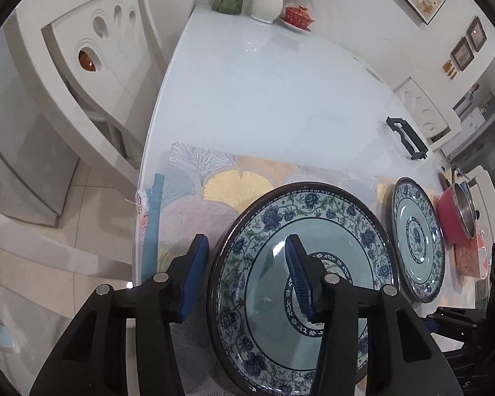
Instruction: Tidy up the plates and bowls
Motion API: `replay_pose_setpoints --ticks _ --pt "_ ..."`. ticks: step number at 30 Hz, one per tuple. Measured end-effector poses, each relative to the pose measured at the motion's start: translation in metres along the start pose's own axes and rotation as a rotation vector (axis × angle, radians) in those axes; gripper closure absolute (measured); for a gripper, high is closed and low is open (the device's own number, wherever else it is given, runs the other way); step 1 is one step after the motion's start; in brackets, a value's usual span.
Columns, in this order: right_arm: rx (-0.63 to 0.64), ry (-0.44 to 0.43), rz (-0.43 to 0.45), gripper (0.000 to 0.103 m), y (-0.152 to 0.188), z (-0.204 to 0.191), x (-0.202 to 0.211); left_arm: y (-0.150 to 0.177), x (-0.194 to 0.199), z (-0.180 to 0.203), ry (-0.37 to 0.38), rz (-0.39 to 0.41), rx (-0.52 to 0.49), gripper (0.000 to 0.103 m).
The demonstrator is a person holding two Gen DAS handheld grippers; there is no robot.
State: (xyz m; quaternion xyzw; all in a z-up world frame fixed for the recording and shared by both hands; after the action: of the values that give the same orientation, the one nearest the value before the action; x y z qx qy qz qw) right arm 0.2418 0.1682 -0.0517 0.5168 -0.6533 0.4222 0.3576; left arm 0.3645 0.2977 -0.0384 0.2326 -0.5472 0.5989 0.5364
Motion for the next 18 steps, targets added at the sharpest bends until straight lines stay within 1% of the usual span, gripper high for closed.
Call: replay_pose_setpoints --ticks 4,6,10,13,14,18 --pt "0.008 0.002 0.003 0.063 -0.005 -0.003 -0.004 -0.001 -0.001 0.000 0.011 0.005 0.001 0.058" --pt "0.011 0.004 0.004 0.064 -0.008 -0.005 -0.006 0.000 -0.002 0.000 0.017 0.006 0.001 0.060" --pt "0.024 0.007 0.006 0.064 -0.010 -0.005 -0.006 0.001 -0.002 0.003 0.005 0.005 -0.015 0.060" --pt "0.034 0.009 0.007 0.064 -0.013 -0.009 -0.009 0.004 -0.002 0.005 0.008 0.004 -0.019 0.065" --pt "0.039 0.007 0.008 0.064 -0.014 -0.011 -0.010 0.005 -0.002 0.005 0.008 0.004 -0.018 0.069" --pt "0.059 0.010 0.007 0.065 -0.013 -0.014 -0.011 0.009 0.001 0.004 -0.005 0.008 -0.015 0.070"
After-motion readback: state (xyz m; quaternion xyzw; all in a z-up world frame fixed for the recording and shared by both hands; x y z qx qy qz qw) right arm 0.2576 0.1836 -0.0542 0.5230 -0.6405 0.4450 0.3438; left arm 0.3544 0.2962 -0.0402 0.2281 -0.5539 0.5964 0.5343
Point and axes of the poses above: each gripper's, at about its wrist camera, not at the fingertips, and x roughly against the way its jaws point, z to its right, y to its underside, the point moved 8 cm from there along -x, roughly the way its jaws point, and after that the axes turned 4 degrees about -z, right-handed, at the moved point
